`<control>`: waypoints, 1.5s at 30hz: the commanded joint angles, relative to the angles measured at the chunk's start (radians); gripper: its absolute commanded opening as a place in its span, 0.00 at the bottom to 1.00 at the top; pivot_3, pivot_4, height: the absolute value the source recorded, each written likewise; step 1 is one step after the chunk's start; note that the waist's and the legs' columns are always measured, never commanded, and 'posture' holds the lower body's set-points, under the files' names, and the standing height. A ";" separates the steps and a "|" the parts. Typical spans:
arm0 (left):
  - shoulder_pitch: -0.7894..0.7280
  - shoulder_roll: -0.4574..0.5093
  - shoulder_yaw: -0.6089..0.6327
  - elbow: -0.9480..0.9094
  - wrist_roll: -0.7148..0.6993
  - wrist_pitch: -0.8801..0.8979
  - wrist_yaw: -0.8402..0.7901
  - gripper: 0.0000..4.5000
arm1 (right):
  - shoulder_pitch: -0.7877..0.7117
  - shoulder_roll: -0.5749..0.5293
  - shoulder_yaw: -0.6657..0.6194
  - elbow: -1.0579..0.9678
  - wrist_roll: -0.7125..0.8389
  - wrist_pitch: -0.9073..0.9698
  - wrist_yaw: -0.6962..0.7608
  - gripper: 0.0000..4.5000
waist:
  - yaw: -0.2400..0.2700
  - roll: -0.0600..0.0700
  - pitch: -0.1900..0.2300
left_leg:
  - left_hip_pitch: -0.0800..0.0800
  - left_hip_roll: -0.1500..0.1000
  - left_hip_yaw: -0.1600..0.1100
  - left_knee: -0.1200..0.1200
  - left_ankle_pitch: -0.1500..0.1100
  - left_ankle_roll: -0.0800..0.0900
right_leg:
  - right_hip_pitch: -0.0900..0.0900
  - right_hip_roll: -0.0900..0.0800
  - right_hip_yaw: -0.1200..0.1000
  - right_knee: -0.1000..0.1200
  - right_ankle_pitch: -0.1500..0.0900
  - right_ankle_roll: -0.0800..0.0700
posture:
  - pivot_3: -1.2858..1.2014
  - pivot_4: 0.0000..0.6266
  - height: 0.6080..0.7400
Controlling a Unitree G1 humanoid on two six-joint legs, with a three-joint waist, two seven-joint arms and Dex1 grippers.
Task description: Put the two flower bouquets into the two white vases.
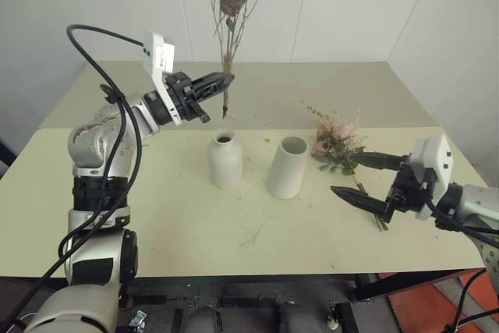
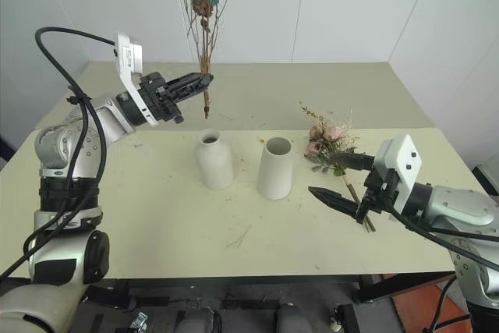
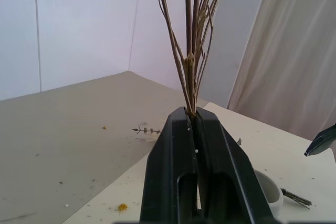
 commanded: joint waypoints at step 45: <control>0.225 0.029 -0.033 -0.183 0.047 0.017 0.050 0.50 | -0.030 0.003 -0.031 -0.017 0.042 -0.024 -0.032 1.00 | 0.001 0.000 0.000 | 0.000 0.000 0.000 0.000 0.000 0.000 | 0.000 0.000 0.000 0.000 0.000 0.000 | 0.52 0.24 1.00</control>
